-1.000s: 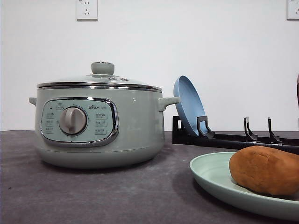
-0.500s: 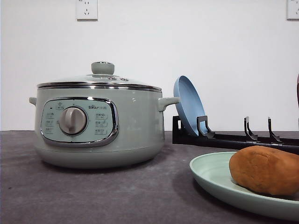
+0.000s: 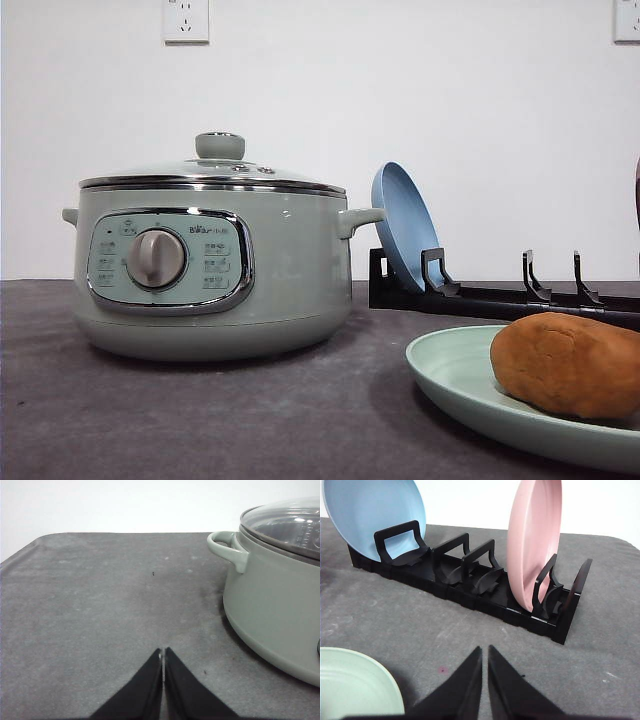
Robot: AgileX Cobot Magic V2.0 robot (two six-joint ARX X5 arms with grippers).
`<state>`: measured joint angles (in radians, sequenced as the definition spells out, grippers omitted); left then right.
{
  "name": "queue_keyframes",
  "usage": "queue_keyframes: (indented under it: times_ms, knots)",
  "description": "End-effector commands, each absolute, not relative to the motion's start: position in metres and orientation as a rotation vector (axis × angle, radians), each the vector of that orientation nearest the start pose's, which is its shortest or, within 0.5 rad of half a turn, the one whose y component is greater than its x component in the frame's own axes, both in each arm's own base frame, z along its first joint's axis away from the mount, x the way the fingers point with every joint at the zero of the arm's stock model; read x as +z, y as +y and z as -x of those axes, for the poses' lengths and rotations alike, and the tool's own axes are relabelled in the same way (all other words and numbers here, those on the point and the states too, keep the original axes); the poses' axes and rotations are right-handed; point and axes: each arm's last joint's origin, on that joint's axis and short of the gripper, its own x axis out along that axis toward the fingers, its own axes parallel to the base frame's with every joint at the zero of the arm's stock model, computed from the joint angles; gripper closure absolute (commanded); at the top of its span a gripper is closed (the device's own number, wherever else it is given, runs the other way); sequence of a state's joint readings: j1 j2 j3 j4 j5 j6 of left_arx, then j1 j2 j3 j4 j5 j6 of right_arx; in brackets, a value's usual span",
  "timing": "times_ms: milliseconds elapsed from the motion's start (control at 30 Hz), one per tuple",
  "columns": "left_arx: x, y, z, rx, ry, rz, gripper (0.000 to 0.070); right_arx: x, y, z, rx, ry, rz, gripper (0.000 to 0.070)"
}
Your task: Transfer potato from steamer to green plate
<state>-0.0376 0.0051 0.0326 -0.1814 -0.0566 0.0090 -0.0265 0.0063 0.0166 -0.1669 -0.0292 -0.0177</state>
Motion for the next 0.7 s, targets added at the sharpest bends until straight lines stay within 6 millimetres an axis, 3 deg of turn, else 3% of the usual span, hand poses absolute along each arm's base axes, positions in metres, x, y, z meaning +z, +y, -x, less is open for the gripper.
queue_keyframes:
  times_ms: [0, 667]
  knots:
    - [0.1494, -0.0020, -0.0956, 0.020, 0.178, -0.022, 0.0700, 0.1523, -0.0018, -0.0962, -0.001, 0.145, 0.004, 0.0692]
    - [0.1494, -0.0020, -0.0956, 0.020, 0.178, -0.022, 0.0700, 0.1523, -0.0018, -0.0962, -0.001, 0.145, 0.004, 0.0692]
